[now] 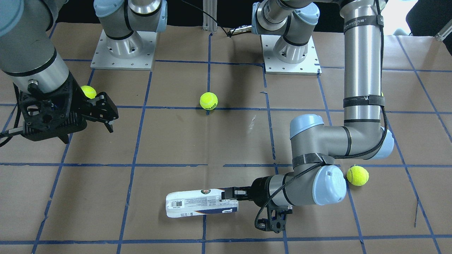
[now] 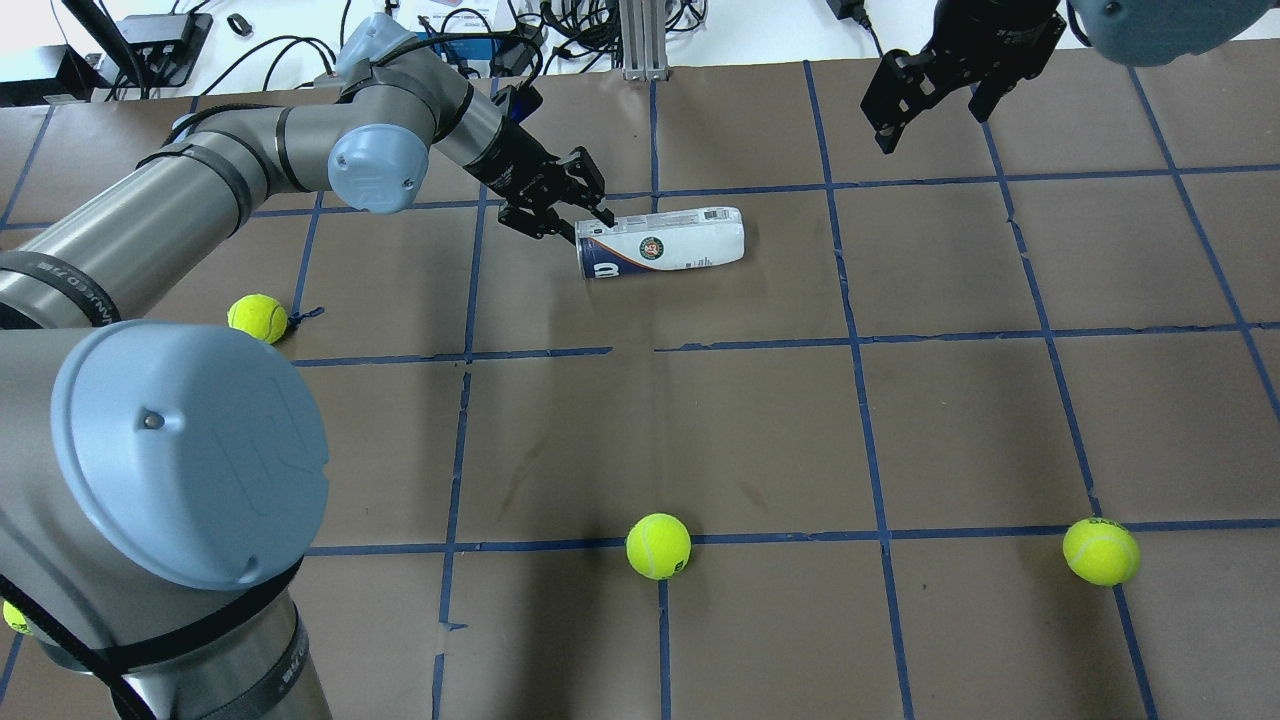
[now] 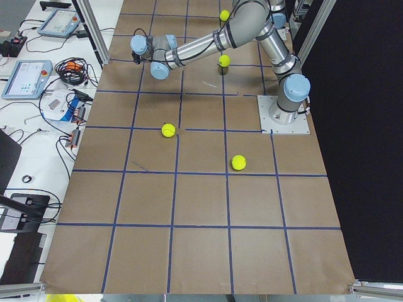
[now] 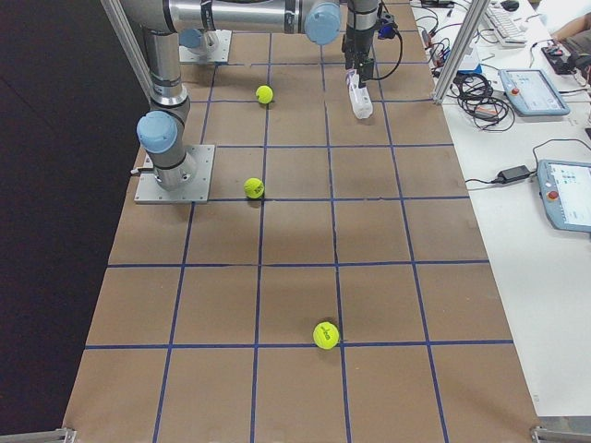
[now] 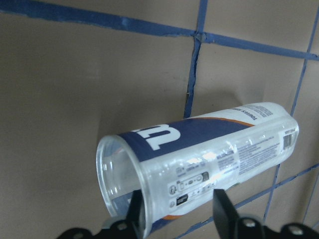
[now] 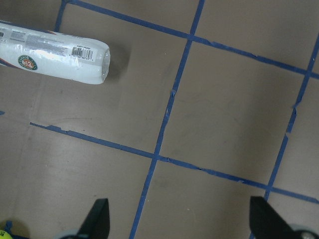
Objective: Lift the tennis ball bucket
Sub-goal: 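Grasp the can's end with the left gripper while the right arm withdraws, then tilt the can upright with the left gripper and set it down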
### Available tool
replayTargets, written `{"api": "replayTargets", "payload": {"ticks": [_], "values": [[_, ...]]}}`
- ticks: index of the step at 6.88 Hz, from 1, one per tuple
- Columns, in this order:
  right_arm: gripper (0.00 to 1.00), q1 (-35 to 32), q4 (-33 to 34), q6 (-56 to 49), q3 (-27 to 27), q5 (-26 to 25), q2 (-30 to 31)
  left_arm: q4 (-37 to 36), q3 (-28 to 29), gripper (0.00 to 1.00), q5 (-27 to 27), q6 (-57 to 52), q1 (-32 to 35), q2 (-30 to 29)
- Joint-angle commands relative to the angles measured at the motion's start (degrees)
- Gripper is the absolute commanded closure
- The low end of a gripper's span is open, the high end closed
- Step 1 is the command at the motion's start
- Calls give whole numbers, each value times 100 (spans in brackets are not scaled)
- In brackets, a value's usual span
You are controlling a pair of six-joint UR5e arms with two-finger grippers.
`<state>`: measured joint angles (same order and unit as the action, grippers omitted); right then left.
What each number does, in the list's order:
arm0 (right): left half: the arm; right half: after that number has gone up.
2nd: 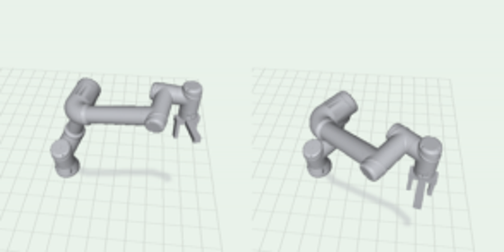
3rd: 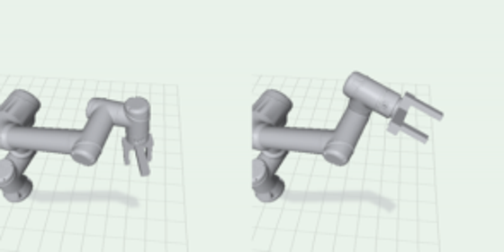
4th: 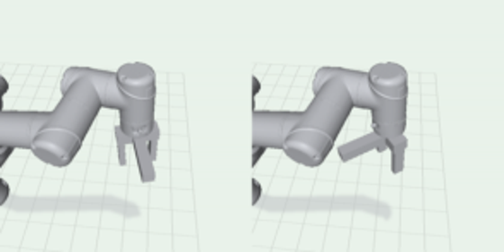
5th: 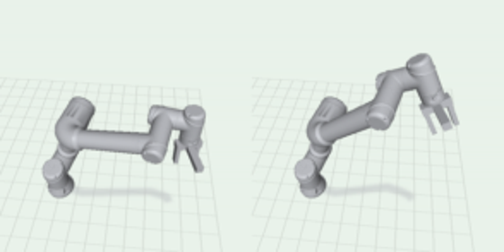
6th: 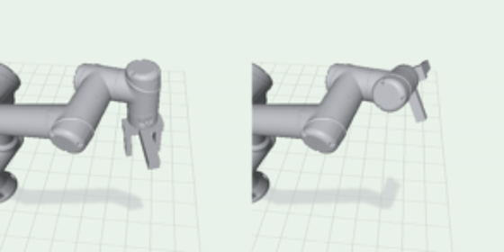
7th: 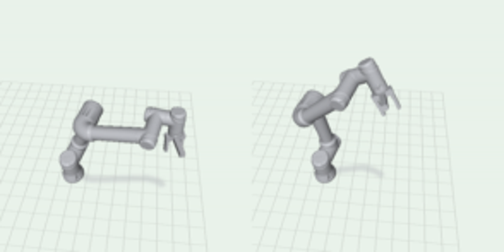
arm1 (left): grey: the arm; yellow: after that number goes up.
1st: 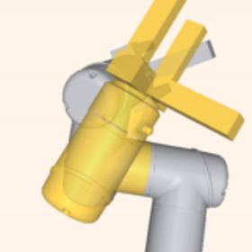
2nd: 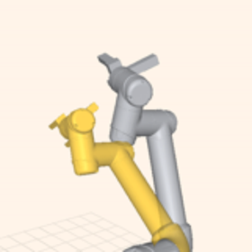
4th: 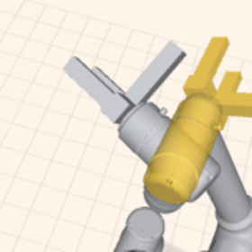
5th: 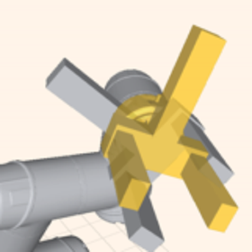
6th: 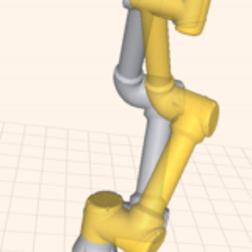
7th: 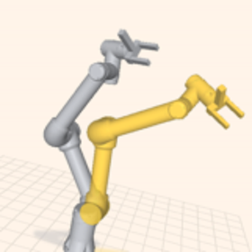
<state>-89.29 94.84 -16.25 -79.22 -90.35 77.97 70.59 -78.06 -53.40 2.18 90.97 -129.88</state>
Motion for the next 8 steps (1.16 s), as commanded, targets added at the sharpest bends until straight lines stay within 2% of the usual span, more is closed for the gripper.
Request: {"api": "replayTargets", "payload": {"ticks": [1,2,4,6,8], "values": [[0,-185,-211,910,12,-307,25,-37,106,99,75,507,200,93],[0,-177,-290,965,21,-334,8,-428,133,100,93,990,271,207],[0,-142,-273,1070,-5,-308,8,-529,203,100,459,1442,333,742],[4,-150,-264,1674,30,-238,16,-529,492,100,340,1758,377,972],[0,-141,-273,1713,4,-255,8,-389,984,100,-1470,1751,937,1096]]}}
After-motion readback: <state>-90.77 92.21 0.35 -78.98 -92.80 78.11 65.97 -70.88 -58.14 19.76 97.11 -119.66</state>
